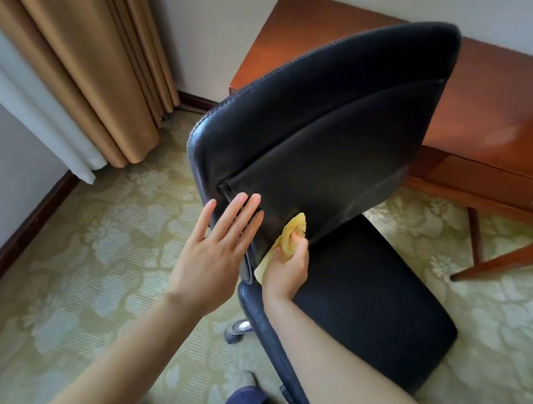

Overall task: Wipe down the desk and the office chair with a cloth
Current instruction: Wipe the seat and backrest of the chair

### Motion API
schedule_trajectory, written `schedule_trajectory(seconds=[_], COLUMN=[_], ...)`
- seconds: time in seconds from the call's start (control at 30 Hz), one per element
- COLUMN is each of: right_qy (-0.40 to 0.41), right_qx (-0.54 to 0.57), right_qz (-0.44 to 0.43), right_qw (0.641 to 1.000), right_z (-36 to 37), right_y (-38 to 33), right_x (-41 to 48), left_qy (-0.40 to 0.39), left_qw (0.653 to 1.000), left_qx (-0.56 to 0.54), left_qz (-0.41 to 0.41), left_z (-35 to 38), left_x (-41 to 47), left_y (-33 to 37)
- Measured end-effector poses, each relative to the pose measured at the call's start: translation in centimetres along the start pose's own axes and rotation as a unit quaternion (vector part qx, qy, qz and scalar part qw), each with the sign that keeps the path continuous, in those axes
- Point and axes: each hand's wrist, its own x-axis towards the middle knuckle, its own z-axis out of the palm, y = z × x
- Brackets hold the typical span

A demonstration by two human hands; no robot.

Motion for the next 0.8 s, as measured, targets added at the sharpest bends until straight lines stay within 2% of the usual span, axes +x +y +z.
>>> schedule_trajectory(seconds=[0.17,0.37,0.47,0.57,0.63,0.67,0.73,0.77,0.8], right_qy=[-0.14,-0.341,-0.389,-0.393,-0.392,-0.404,-0.455,-0.486,-0.514], right_qx=[-0.076,-0.119,-0.135,-0.109,-0.113,-0.115,-0.109,-0.103,-0.099], right_qz=[-0.048,-0.066,-0.091,-0.106,-0.125,-0.138,-0.161,-0.167,-0.168], right_qw=[0.986,0.93,0.907,0.907,0.904,0.897,0.869,0.851,0.835], right_z=[-3.0,-7.4,-9.6,-12.2,-13.9,-14.8,-16.6,-18.0,-19.4], right_y=[0.4,-0.8,-1.6,-2.6,-3.0,-3.2,-3.6,-3.6,-3.7], right_x=[-0.7,0.5,1.7,3.7,5.3,6.2,8.0,9.2,10.3], left_qy=[-0.008,0.014,0.031,0.05,0.041,0.024,-0.022,-0.025,-0.007], left_qw=[1.0,0.998,0.991,0.972,0.931,0.887,0.74,0.677,0.642], left_qx=[0.0,-0.044,-0.082,-0.139,-0.256,-0.357,-0.577,-0.637,-0.659], left_qz=[-0.006,-0.05,-0.102,-0.183,-0.257,-0.291,-0.345,-0.368,-0.392], left_z=[0.7,0.3,-0.4,-0.8,-1.4,-1.9,-3.1,-3.7,-4.2], left_x=[-0.2,-0.2,0.2,0.8,1.7,2.3,3.8,4.7,5.7], left_y=[-0.2,1.2,2.7,5.7,8.6,10.1,13.4,15.4,17.3])
